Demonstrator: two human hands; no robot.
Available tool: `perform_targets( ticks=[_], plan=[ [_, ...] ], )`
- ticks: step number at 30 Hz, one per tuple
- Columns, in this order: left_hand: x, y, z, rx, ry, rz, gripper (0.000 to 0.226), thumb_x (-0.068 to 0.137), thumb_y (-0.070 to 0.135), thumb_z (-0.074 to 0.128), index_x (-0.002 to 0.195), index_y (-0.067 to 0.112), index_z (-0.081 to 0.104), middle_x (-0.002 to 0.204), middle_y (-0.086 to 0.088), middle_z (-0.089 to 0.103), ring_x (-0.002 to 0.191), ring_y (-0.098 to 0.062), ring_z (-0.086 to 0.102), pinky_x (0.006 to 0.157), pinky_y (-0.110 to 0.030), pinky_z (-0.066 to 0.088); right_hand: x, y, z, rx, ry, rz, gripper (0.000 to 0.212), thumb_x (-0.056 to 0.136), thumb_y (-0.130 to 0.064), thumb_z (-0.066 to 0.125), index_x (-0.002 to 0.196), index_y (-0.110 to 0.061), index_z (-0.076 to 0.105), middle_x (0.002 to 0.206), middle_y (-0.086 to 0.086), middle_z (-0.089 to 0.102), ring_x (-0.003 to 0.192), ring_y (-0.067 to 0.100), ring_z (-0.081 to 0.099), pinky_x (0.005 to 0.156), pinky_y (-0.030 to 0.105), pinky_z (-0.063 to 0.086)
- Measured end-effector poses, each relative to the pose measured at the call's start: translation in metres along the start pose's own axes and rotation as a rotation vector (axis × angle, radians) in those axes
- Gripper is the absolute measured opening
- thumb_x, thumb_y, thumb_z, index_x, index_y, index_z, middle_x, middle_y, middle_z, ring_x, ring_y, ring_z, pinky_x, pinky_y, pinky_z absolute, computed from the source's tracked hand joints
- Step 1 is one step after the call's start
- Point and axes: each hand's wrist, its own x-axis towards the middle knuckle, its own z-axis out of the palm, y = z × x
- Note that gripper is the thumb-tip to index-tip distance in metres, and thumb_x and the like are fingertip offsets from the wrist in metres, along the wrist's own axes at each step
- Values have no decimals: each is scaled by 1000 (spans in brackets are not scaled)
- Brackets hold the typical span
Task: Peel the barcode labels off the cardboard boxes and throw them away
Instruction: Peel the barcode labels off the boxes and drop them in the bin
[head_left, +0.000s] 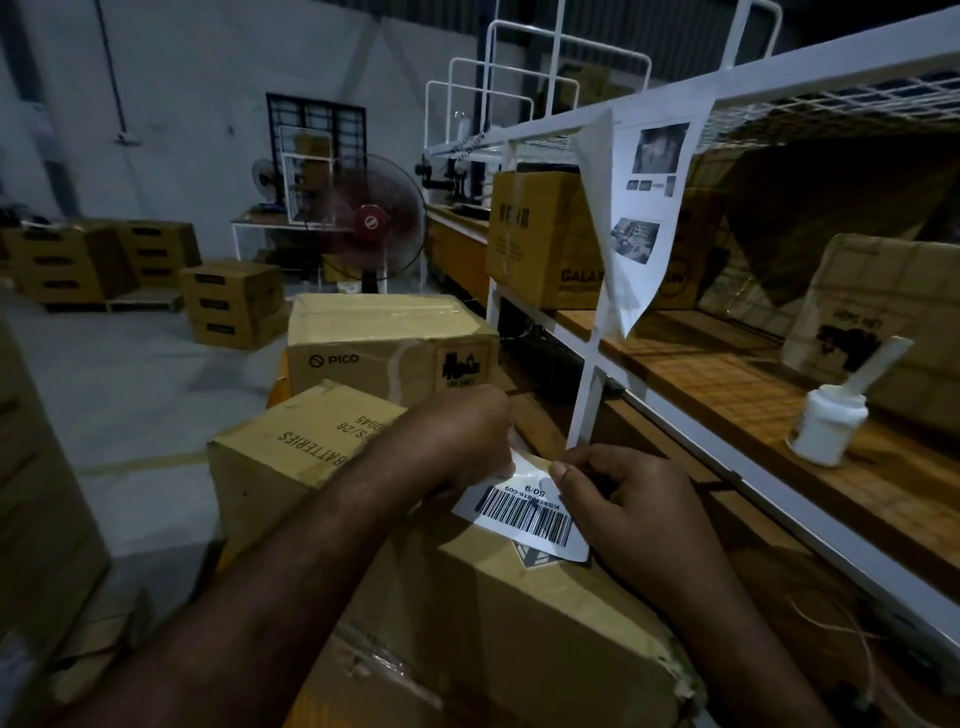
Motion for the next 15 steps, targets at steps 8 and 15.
perform_targets(
  ticks=[8,15],
  plan=[
    [-6,0,-8,-293,3,-64,29,85,12,74,111,13,63,97,-3,66,86,-21,70,74,-36,58,0,-1,-1,-1,25,-35,20,91,-38,61,92,-26,77,74,-11,71,66,-2,66,57,36,56],
    [-18,-7,-16,-203,-130,-133,45,79,27,81,116,5,67,97,-10,74,84,-24,71,73,-37,57,0,-2,0,-19,27,-25,20,91,-39,61,90,-27,76,72,-8,70,63,1,66,54,36,56]
  ],
)
